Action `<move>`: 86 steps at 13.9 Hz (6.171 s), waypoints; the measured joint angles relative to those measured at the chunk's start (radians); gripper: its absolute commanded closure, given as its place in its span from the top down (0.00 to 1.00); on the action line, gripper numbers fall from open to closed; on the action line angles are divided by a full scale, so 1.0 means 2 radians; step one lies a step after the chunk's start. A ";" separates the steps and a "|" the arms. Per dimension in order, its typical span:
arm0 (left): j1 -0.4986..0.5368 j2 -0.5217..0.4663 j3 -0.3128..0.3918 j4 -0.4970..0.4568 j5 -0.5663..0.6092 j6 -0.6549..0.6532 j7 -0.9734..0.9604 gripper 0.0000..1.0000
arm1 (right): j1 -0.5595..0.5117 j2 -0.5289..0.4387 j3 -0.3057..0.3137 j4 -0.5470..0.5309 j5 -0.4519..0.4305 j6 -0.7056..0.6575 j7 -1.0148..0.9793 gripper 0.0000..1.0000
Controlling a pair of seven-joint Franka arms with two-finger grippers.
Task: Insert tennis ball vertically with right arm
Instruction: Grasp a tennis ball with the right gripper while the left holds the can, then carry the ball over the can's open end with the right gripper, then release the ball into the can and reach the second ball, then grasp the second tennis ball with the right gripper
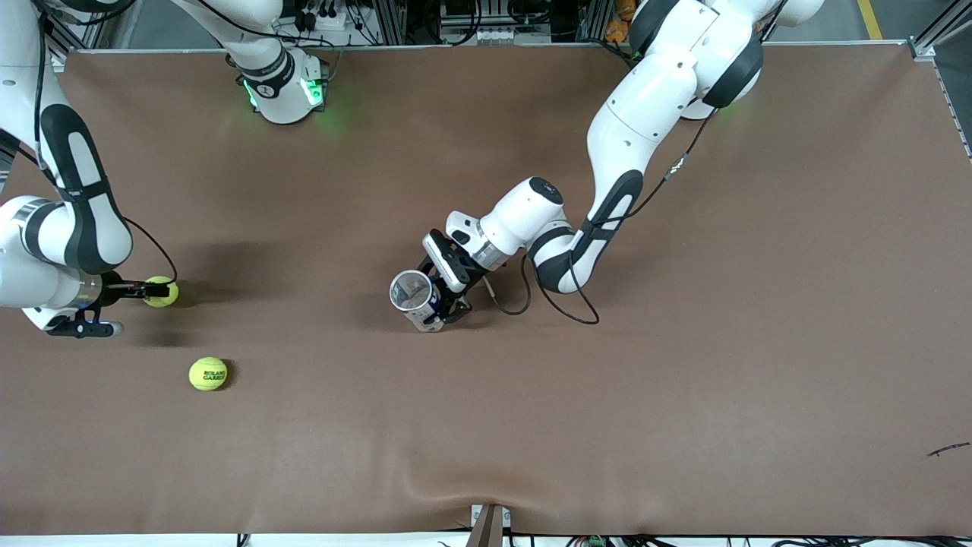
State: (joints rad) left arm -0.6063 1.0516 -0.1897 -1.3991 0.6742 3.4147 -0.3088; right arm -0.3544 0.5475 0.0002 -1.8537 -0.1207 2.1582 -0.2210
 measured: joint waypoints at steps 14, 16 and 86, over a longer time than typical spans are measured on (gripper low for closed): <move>-0.001 0.001 0.000 -0.001 0.007 0.005 0.001 0.66 | -0.004 0.014 0.007 0.033 0.023 -0.009 -0.020 0.39; -0.001 0.001 0.000 -0.001 0.007 0.005 0.001 0.66 | -0.002 0.002 0.020 0.062 0.028 -0.071 -0.022 0.39; -0.002 0.012 0.004 -0.002 0.007 0.041 0.025 0.67 | 0.122 0.146 0.015 0.214 0.007 0.053 0.017 0.50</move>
State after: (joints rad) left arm -0.6108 1.0746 -0.1810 -1.4038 0.6890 3.4970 -0.2582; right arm -0.1097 0.8386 0.0308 -1.4252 -0.1061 2.2650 -0.1864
